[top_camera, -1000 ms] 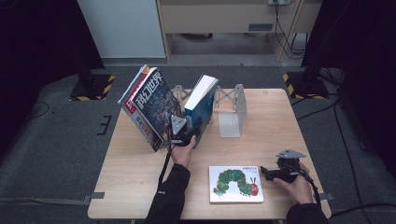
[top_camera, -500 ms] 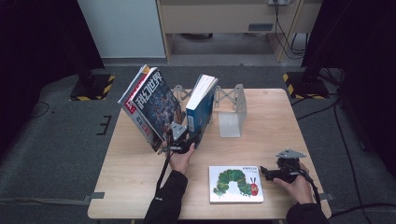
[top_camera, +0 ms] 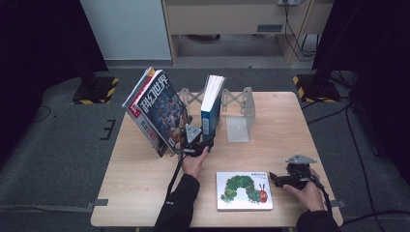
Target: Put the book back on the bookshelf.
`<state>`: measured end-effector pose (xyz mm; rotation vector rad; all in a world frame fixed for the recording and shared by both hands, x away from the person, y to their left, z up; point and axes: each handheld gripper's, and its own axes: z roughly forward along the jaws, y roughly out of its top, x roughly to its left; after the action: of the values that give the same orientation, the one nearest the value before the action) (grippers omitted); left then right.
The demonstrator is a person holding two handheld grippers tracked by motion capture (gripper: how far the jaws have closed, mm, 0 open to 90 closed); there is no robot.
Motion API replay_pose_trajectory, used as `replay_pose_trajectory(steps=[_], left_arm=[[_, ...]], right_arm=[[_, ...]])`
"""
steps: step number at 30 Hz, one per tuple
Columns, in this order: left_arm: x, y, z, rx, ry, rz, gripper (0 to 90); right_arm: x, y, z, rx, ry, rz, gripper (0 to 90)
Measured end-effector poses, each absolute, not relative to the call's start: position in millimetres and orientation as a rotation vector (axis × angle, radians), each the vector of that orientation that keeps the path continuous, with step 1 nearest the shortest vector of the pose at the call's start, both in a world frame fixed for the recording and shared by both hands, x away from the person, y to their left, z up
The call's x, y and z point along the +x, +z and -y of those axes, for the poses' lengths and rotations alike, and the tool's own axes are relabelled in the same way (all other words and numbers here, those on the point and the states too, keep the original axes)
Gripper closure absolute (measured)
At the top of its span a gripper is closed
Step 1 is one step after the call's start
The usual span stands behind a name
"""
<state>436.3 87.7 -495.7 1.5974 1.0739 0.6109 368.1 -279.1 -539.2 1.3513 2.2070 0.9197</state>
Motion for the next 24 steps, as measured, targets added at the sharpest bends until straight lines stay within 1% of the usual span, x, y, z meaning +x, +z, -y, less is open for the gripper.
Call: replay_pose_trajectory(steps=[3, 5, 9, 13, 19, 24], left_arm=[[431.6, -495.2, -93.2, 1.611, 0.59, -1.051, 49.4], [427.0, -495.6, -97.6, 1.614, 0.577, -1.034, 52.8], [423.4, -495.7, -100.4, 1.629, 0.57, -1.028, 54.7], [425.6, -495.2, -97.7, 1.624, 0.552, -1.038, 53.9], [433.1, -492.2, -85.0, 1.648, 0.52, -1.037, 49.5], [441.9, -493.5, -77.7, 1.645, 0.512, -1.028, 47.9]], right_arm=[[368.1, -539.2, 279.1, 1.351, 0.92, -2.207, 2.5], [368.1, -539.2, 279.1, 1.351, 0.919, -2.207, 2.5], [368.1, -539.2, 279.1, 1.35, 0.919, -2.207, 2.5], [368.2, -539.2, 279.1, 1.35, 0.919, -2.207, 2.5], [368.2, -539.2, 279.1, 1.351, 0.919, -2.207, 2.5], [368.2, -539.2, 279.1, 1.35, 0.919, -2.207, 2.5]])
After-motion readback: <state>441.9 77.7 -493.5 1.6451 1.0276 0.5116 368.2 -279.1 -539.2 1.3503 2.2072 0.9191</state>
